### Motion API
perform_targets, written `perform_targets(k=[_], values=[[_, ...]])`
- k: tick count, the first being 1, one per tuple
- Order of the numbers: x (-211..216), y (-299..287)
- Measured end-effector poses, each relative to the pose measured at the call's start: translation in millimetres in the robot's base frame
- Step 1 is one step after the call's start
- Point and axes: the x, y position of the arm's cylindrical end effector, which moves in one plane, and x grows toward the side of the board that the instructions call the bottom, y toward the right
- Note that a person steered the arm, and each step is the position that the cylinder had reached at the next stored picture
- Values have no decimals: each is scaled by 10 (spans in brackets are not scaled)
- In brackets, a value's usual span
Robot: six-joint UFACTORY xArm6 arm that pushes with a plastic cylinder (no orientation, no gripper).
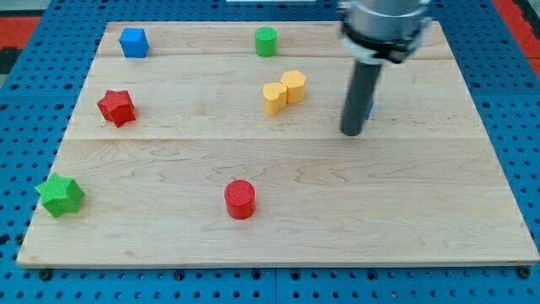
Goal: Push the blue triangle closer to blue cube
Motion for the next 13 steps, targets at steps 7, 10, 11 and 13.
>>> perform_targets(k=[7, 10, 11, 13], values=[[-993, -100], [-1132, -903], [-1547, -1714], [-2046, -1634]])
